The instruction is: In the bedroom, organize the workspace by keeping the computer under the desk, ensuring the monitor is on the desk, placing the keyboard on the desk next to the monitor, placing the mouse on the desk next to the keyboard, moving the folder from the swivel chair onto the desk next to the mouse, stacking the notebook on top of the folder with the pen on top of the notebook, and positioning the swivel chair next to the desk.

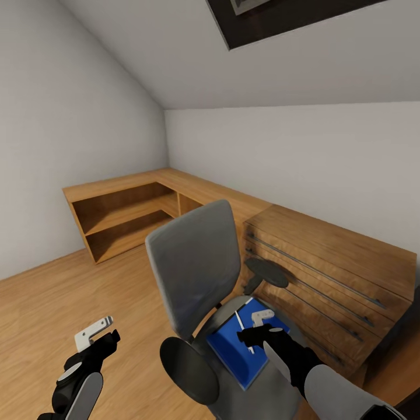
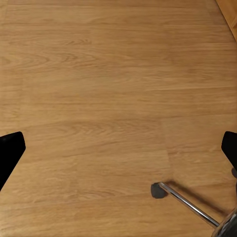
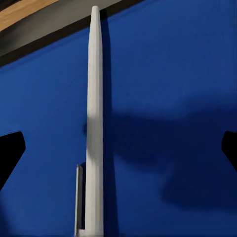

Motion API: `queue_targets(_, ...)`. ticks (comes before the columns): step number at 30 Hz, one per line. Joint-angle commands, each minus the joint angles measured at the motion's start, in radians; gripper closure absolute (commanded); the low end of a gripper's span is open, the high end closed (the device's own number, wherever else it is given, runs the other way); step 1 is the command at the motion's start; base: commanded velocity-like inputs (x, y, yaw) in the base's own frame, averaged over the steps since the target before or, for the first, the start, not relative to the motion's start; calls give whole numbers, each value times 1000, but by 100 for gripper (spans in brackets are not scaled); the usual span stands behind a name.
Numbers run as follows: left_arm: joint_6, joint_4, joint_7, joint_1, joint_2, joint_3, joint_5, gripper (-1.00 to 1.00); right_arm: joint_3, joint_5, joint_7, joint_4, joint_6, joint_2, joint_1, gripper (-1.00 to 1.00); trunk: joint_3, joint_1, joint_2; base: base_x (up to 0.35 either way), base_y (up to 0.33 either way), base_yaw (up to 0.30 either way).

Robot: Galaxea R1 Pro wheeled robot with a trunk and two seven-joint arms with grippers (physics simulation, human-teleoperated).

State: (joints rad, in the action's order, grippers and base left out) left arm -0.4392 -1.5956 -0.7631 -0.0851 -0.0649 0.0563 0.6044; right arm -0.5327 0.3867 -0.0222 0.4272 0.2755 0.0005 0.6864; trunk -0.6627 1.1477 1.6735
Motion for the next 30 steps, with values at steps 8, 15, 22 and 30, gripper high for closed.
queue_targets(8, -3, -1, -9, -1, -1, 2, 8, -100, -4, 3, -2, 2, 15, 0, 1, -100, -20, 23, 43, 0, 0, 0)
queue_targets(15, -3, -1, -9, -1, -1, 2, 8, -100, -4, 3, -2, 2, 16, 3, 1, -100, -20, 23, 43, 0, 0, 0)
queue_targets(22, -3, -1, -9, -1, -1, 2, 8, -100, -5, 1, -6, 1, 16, 13, 1, -100, -20, 23, 43, 0, 0, 0)
queue_targets(30, -3, 0, -9, -1, -1, 2, 8, -100, -6, -2, -14, -1, 17, 25, 1, -100, -20, 23, 43, 0, 0, 0)
